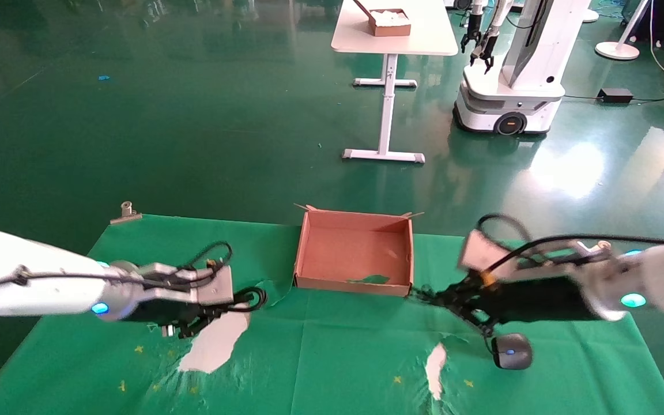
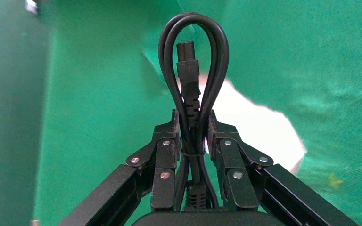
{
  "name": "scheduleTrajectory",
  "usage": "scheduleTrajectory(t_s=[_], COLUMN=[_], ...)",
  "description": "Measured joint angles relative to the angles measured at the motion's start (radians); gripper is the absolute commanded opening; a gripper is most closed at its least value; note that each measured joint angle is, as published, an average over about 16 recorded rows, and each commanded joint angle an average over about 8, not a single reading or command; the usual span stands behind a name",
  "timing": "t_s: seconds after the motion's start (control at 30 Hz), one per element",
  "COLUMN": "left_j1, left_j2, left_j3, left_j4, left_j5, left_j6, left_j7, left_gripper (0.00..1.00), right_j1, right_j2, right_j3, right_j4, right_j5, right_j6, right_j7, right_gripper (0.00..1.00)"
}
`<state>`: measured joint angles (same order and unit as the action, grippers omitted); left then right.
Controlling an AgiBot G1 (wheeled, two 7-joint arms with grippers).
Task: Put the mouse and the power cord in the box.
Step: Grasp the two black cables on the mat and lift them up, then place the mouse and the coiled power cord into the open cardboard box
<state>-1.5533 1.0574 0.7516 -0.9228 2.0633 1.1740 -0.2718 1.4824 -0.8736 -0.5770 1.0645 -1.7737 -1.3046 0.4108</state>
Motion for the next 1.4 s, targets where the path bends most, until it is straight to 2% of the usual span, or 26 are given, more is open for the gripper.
scheduleTrajectory(t_s=[0.23, 0.47, 0.63, 0.87, 0.9, 1.13, 1.17, 1.4], left_j1=[-0.074, -0.121, -0.117, -0.087, -0.084, -0.087, -0.090, -0.115], left_j2=[0.032, 0.162, 0.253, 0.314, 0.316, 0.318, 0.318, 0.317], left_j3=[-0.049, -0.057, -0.001, 0.153, 0.179, 0.336, 0.353, 0.453], left_j4=[-0.046, 0.016, 0.094, 0.177, 0.183, 0.214, 0.218, 0.238], left_j5=[-0.075, -0.106, -0.120, -0.165, -0.177, -0.274, -0.289, -0.381], left_j6=[0.004, -0.097, -0.224, -0.407, -0.428, -0.534, -0.543, -0.584], left_j7=[-0.023, 0.031, 0.135, 0.278, 0.293, 0.341, 0.342, 0.347], left_gripper=[0.00, 0.00, 0.00, 0.01, 0.11, 0.97, 1.00, 1.00], right_j1=[0.030, 0.082, 0.124, 0.160, 0.163, 0.176, 0.177, 0.177], right_j2=[0.083, 0.145, 0.182, 0.228, 0.233, 0.264, 0.267, 0.279], right_j3=[0.049, 0.082, 0.098, 0.113, 0.115, 0.126, 0.128, 0.138], right_j4=[0.076, 0.107, 0.111, 0.120, 0.122, 0.136, 0.137, 0.138], right_j5=[0.009, -0.014, -0.027, -0.031, -0.030, -0.017, -0.014, 0.009], right_j6=[0.006, 0.019, 0.013, -0.012, -0.015, -0.034, -0.036, -0.045], right_j7=[0.093, 0.141, 0.149, 0.150, 0.151, 0.154, 0.154, 0.146], right_gripper=[0.00, 0.00, 0.00, 0.00, 0.00, 0.00, 0.00, 0.00])
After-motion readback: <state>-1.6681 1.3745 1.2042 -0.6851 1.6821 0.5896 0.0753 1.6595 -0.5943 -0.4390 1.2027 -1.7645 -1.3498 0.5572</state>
